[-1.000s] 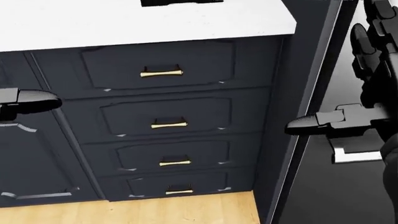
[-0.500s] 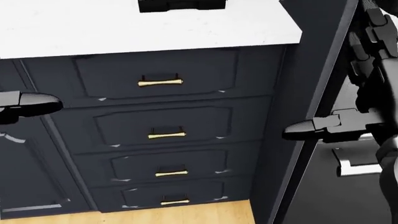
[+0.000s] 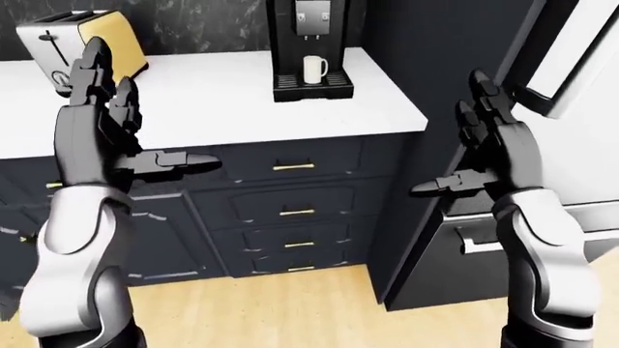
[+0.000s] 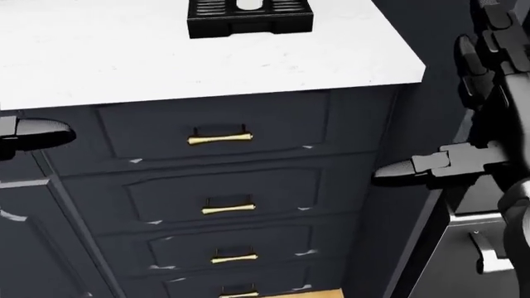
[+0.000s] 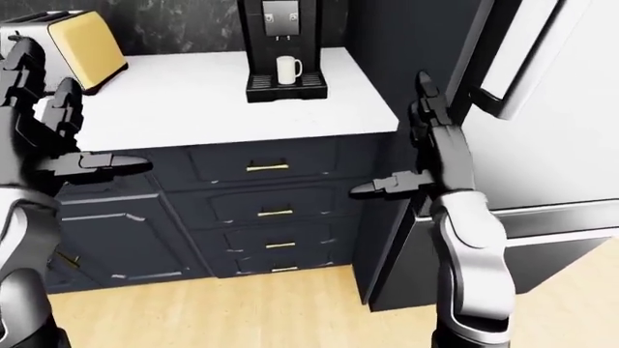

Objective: Pick the mug from under the coffee machine dispenser and place it on the counter.

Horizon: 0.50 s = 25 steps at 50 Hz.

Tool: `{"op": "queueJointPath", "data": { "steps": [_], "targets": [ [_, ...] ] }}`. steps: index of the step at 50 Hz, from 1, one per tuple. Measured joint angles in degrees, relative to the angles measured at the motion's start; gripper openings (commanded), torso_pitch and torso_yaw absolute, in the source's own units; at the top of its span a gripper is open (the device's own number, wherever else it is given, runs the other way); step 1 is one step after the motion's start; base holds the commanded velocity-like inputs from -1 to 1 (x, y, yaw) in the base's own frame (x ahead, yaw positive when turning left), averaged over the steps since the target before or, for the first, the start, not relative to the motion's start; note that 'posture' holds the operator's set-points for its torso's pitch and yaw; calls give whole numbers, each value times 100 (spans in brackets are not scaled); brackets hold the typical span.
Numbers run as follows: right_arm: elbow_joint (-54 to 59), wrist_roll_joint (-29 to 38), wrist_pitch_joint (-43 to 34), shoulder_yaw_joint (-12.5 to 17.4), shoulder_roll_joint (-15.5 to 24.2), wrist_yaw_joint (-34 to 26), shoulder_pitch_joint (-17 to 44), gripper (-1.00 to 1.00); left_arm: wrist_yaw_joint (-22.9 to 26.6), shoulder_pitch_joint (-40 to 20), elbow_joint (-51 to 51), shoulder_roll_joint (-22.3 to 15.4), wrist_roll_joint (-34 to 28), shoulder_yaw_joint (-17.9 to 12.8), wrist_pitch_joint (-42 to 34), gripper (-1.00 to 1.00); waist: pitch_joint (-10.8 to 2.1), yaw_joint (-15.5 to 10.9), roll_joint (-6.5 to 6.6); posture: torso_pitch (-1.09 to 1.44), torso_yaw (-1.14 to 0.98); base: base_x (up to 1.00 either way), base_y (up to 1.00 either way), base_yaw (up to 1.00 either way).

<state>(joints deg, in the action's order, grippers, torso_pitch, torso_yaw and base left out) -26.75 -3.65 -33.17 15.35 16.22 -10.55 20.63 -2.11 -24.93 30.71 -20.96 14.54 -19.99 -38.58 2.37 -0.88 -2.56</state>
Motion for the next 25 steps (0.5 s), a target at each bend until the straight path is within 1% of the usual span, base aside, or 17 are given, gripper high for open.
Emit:
{"op": "queueJointPath", "data": {
  "steps": [1,2,3,4,5,7,10,12,13,14,15,16,17,18,20,22,25],
  "targets": [
    [2,2,11,17,23,1,-4,100,2,-1,7,37,2,19,11,100,-12,48,17,0,0,21,13,0],
    [25,8,11,40,22,5,-21,100,9,32,1,66,10,57,10,100,19,94,74,0,0,20,13,0],
    [58,17,-3,66,13,13,-62,100,23,50,-30,80,26,107,-12,100,31,116,58,0,0,20,12,0],
    [101,28,-29,81,7,20,-94,100,38,61,-60,81,41,144,-42,100,20,137,31,0,0,21,13,0],
    [138,36,-57,82,5,24,-100,100,47,66,-77,75,51,152,-70,100,3,148,30,0,0,20,12,0],
    [130,44,-86,73,15,26,-77,100,48,43,-77,59,52,121,-91,100,-6,145,109,0,0,21,13,0],
    [39,40,-40,60,23,15,-50,100,30,14,1,42,35,67,-45,100,38,163,334,0,0,20,12,0],
    [28,35,-23,62,30,6,-30,100,24,-11,29,33,33,64,-17,100,23,192,549,0,0,20,13,0],
    [26,33,-26,56,35,3,-4,100,21,-21,31,23,31,59,-11,100,-18,184,694,0,0,21,12,0],
    [20,29,-21,32,-16,1,-5,100,18,-18,10,1,28,39,-5,100,-24,139,667,0,0,20,13,0],
    [31,19,-27,-15,-40,-10,-35,100,8,5,-21,10,21,16,-16,100,14,87,637,0,0,20,13,0],
    [63,2,-51,-68,-48,-30,-50,100,-7,42,-46,15,10,-10,-43,100,25,60,650,0,0,21,12,0],
    [92,-12,-79,-98,-46,-49,-60,100,-21,53,-75,17,0,-22,-77,100,18,37,642,0,0,20,12,0],
    [112,-22,-106,-99,-40,-61,-61,100,-31,39,-91,14,-4,-20,-108,100,3,29,605,0,0,20,12,0],
    [118,-25,-125,-56,-20,-60,-35,100,-39,-3,-70,2,-2,-5,-128,100,-15,27,483,0,0,21,13,0],
    [68,-19,-104,1,2,-42,-8,100,-34,-24,-24,-3,7,10,-104,100,-3,23,347,0,0,20,13,0],
    [-1,-19,-47,30,19,-22,21,100,-33,-43,6,-11,12,13,-79,100,3,-12,106,0,0,21,12,0]
  ]
}}
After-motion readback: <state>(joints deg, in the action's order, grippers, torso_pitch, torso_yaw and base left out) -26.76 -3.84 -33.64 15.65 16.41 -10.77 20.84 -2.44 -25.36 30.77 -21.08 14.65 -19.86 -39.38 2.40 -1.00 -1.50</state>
